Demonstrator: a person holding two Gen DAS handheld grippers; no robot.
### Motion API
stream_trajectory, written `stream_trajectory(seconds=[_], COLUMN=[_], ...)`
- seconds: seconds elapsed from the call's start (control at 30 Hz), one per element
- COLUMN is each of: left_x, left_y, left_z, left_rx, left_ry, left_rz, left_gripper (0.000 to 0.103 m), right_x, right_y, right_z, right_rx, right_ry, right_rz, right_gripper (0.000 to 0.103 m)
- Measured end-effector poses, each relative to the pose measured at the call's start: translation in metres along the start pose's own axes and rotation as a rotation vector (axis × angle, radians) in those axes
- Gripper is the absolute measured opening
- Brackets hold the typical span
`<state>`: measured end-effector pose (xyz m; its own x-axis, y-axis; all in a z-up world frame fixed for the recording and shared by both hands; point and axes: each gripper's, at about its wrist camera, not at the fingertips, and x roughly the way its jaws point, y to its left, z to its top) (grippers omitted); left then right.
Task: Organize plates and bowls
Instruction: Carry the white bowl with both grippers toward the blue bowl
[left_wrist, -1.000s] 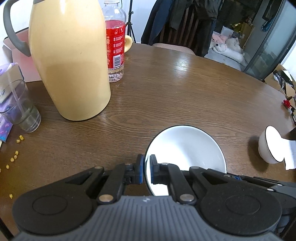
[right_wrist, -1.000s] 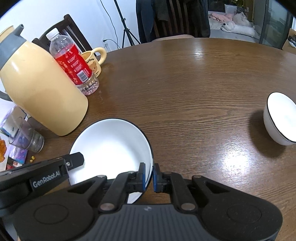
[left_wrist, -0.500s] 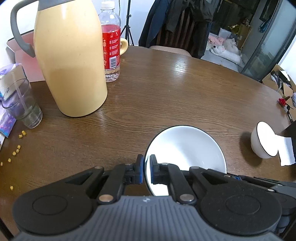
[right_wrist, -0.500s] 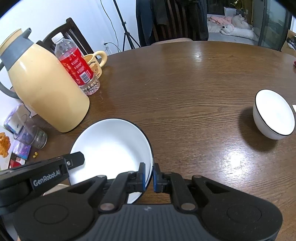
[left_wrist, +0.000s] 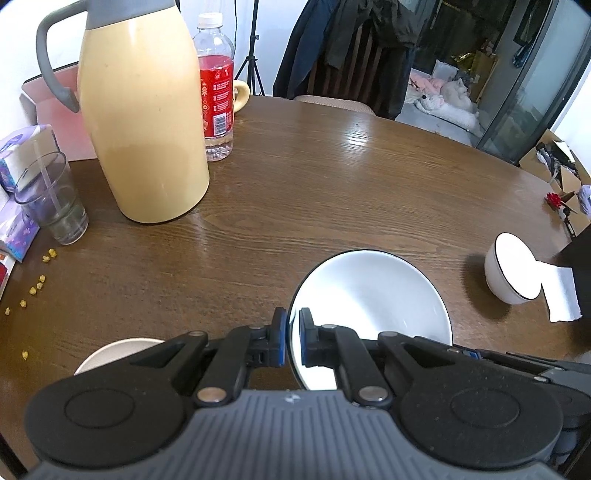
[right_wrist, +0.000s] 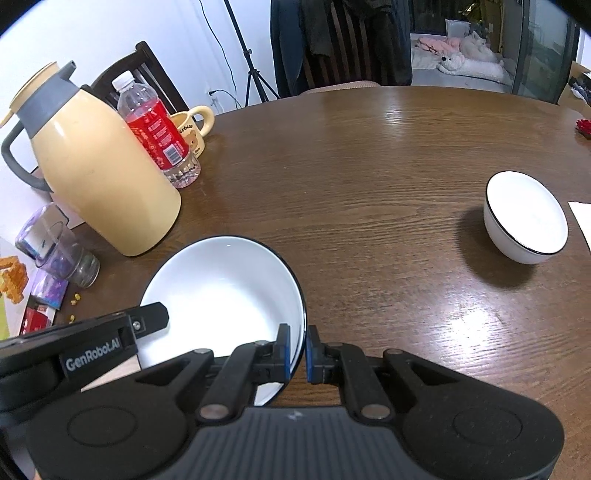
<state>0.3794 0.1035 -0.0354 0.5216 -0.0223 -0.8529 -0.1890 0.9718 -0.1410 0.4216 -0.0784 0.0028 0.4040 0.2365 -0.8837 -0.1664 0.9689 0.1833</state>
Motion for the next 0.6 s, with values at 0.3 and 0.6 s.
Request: stream_trajectory(seconds=[0.3,0.6], left_x=[-0.017,-0.031], left_y=[-0.010,-0.023], left_z=[-0.014,-0.028], left_rx=[0.011,0.026], left_ry=[-0.012,-0.022], left_rz=[-0.003,-0.016], left_gripper=[0.007,0.007], right_x=[-0.018,-0.035], right_y=[-0.009,-0.020], right_z=[-0.014,-0.028], right_rx=[0.007,0.022], right_ry=[-0.014,-0.029], right_rz=[0.002,-0.004], right_gripper=[0.008,0.008])
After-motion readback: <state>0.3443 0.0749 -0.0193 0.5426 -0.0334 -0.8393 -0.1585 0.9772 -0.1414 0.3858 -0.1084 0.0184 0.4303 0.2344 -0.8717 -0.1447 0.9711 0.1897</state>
